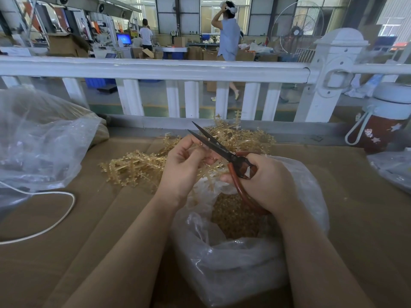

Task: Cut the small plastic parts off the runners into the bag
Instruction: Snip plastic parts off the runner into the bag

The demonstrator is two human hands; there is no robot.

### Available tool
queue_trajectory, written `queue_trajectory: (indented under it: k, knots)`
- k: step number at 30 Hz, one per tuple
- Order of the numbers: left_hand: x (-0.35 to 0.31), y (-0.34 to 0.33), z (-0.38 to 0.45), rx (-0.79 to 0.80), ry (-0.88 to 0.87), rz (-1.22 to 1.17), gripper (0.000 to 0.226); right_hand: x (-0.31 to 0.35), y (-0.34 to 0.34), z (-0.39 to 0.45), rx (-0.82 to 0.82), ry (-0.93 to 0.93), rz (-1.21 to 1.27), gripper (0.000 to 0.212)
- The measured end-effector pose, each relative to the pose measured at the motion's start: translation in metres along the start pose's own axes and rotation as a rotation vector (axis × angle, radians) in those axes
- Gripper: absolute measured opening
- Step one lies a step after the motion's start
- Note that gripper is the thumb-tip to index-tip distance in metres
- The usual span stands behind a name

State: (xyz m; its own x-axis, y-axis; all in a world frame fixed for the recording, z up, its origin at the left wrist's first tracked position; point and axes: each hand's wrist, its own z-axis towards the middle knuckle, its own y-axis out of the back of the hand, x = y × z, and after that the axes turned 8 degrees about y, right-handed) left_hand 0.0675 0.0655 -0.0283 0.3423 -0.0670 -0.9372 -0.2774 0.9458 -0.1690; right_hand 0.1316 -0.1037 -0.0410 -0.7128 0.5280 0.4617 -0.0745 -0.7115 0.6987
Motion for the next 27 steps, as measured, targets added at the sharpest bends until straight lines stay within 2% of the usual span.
queue_trajectory:
  k: [5,11,16,27]
  knots:
    - [0.0014,0.0001,0.0003,0.001,-0.009,0.07,0.025,0.0006,0.0012,-0.0001,0.017,0.003,-0.023,0.072]
    - [0.0044,0.0005,0.0009,0.0,-0.044,0.165,0.023,-0.0007,0.0001,0.0002,0.006,-0.003,-0.014,0.077]
    - [0.0039,-0.0014,0.001,0.013,-0.047,0.168,0.027,-0.0025,-0.0018,-0.001,-0.006,-0.001,0.007,0.065]
    - [0.0026,-0.0022,0.0003,0.042,-0.03,0.143,0.027,-0.0024,-0.0018,0.0001,0.004,-0.015,0.041,0.082]
